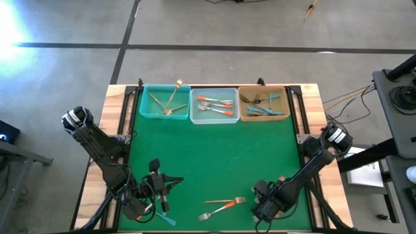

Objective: Sort silverware by color (type)
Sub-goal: Put the orange fork into the white bin

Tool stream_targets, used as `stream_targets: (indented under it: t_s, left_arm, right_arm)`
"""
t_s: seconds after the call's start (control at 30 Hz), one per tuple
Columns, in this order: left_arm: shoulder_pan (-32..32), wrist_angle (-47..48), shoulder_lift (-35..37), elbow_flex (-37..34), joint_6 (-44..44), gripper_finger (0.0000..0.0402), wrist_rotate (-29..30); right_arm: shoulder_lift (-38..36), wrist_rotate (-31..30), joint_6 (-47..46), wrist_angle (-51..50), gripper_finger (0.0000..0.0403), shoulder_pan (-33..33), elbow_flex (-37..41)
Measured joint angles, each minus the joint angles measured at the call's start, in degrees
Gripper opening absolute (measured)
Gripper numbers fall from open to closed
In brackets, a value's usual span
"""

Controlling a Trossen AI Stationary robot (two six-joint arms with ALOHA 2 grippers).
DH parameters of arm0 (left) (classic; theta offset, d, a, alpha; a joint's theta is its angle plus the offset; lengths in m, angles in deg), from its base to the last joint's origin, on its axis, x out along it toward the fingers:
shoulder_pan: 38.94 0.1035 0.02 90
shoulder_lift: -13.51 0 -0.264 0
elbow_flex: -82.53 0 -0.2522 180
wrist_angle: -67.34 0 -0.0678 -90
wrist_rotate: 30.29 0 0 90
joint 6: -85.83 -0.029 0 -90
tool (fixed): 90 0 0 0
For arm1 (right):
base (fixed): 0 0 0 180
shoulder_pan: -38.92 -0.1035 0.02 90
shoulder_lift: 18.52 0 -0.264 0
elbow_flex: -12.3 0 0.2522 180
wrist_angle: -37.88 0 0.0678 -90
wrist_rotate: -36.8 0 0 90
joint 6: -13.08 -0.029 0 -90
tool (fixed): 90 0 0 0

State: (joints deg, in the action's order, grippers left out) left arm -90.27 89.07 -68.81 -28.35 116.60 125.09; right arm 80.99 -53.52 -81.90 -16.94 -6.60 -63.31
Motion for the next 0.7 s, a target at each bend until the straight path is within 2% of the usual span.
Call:
stream_targets:
  t_s: [0.17, 0.33, 0.5, 0.7]
  left_arm:
    - [0.0, 0.0, 0.0, 0.0, 0.0, 0.0, 0.0]
    - [0.0, 0.01, 0.0, 0.0, 0.02, 0.0, -0.02]
    - [0.0, -0.01, 0.0, 0.0, 0.28, 0.0, 0.0]
    - [0.02, -0.01, 0.0, 0.0, 0.31, 0.0, -0.02]
  right_arm:
    - [-0.62, -0.06, 1.97, -0.97, 0.0011, 0.09, -0.66]
    - [-1.92, -2.89, 4.26, -2.86, 0.001, 0.64, -2.58]
    - [-3.07, -6.25, 6.68, -9.45, 0.0009, 1.36, -5.64]
    - [-5.18, -13.87, 10.02, -21.24, 0.0009, 2.91, -11.0]
